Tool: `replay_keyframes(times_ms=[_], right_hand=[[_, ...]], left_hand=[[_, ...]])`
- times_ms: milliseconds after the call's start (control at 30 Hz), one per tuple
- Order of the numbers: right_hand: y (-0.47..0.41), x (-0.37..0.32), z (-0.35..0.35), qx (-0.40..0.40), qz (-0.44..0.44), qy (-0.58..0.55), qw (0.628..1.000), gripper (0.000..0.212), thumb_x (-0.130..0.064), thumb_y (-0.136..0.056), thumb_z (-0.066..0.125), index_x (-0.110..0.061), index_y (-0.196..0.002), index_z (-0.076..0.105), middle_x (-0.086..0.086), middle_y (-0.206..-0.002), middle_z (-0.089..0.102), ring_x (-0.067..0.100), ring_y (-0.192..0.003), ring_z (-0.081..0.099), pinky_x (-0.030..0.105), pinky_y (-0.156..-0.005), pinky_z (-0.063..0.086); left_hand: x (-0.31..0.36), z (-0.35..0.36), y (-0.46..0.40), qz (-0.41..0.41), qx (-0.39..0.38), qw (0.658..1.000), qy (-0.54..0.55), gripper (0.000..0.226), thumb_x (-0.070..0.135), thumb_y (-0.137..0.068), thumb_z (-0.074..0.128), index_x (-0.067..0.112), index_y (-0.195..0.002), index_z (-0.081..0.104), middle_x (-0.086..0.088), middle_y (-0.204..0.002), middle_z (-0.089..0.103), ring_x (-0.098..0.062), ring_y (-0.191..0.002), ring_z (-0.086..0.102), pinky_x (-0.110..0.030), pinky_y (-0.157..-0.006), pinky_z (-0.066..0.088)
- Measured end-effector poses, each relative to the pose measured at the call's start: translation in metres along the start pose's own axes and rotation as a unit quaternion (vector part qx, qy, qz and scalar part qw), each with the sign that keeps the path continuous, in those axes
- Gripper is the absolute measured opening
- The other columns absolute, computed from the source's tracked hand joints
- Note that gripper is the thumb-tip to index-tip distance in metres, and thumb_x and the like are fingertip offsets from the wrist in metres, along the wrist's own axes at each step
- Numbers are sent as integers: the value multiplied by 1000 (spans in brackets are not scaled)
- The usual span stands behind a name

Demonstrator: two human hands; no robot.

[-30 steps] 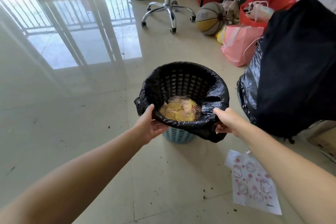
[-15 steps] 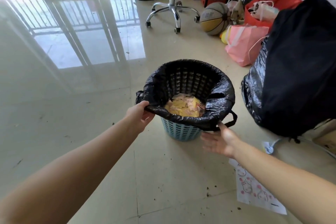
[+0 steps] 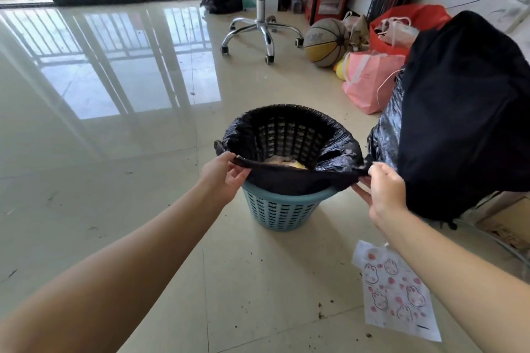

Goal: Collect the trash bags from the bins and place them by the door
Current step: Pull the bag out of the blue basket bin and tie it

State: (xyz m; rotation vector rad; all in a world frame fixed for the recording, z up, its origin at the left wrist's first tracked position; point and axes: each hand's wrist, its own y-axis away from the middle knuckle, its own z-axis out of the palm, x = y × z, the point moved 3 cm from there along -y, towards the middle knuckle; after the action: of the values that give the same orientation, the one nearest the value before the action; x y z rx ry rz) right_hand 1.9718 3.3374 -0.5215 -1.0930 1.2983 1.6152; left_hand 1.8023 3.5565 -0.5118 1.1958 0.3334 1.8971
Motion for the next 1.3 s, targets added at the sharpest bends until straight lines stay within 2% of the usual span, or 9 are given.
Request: replay_keyframes(times_ms=[200, 333, 467, 600, 800, 1000, 1133, 1233, 1300], right_hand=[[-3, -45, 42, -126, 2, -120, 985, 27, -6, -94, 44, -23, -80, 59, -1, -77, 61, 13, -70, 58, 33, -66, 47], [21, -42, 89, -295, -71, 28, 952, 29, -6, -96, 45, -22, -88, 67, -5, -79, 68, 7, -74, 64, 28, -75, 52], [39, -26, 116, -418, -126, 255, 863, 40, -8, -93, 52, -22, -129, 49, 3, -115, 61, 13, -107, 57, 27, -97, 44], [34, -9, 125, -375, -217, 439, 787, 62, -15, -84, 63, -21, -140, 37, 7, -134, 50, 20, -126, 47, 24, -102, 35], [17, -3, 105, -258, -225, 391, 854, 26, -8, -87, 54, -17, -108, 66, 0, -99, 70, 14, -89, 64, 22, -80, 51], [5, 2, 85, -238, -153, 372, 884, 9, -15, -91, 57, -20, -98, 58, -1, -92, 64, 14, -80, 58, 19, -67, 45], [4, -2, 82, -271, -68, 262, 924, 64, -21, -87, 66, -18, -141, 31, 3, -106, 63, 19, -100, 59, 32, -92, 45], [14, -5, 99, -357, -102, 342, 863, 81, -23, -90, 62, -27, -150, 8, 0, -110, 58, 16, -103, 58, 26, -90, 43], [20, -8, 111, -370, -137, 360, 846, 65, -11, -93, 54, -20, -148, 22, 7, -116, 56, 19, -106, 56, 22, -91, 42]], left_hand=[[4, 36, 12, 57, -61, 995, -50, 16, -1, -94, 43, 3, -80, 51, -11, -77, 55, -20, -73, 59, -32, -64, 57], [-14, 52, 18, 62, -105, 970, -211, 22, 0, -93, 44, 9, -79, 59, -8, -79, 61, -18, -74, 60, -30, -73, 53], [-16, 58, 13, 100, -76, 945, -302, 23, 5, -91, 49, 17, -76, 63, 0, -71, 57, -11, -66, 52, -23, -65, 47], [-12, 51, 6, 57, -54, 950, -303, 14, 14, -90, 53, 16, -80, 63, -1, -79, 59, -12, -74, 54, -24, -64, 44], [-16, 21, -9, -96, 25, 987, -128, 45, 38, -96, 46, 6, -128, 47, -14, -130, 52, -31, -119, 54, -43, -108, 33], [28, 27, -35, 96, 46, 994, 34, 24, -5, -91, 39, 9, -79, 53, -5, -71, 54, -16, -60, 52, -22, -54, 48], [21, 51, -16, 132, -41, 986, -92, 31, -14, -89, 38, 3, -79, 62, -9, -61, 61, -13, -46, 58, -18, -43, 49], [1, 64, 2, 180, -105, 925, -317, 36, -7, -91, 40, 13, -74, 65, -5, -62, 57, -9, -45, 53, -18, -46, 45], [-5, 66, 11, 295, -156, 812, -478, 35, 0, -91, 43, 21, -73, 63, 2, -62, 56, -9, -53, 48, -21, -53, 41]])
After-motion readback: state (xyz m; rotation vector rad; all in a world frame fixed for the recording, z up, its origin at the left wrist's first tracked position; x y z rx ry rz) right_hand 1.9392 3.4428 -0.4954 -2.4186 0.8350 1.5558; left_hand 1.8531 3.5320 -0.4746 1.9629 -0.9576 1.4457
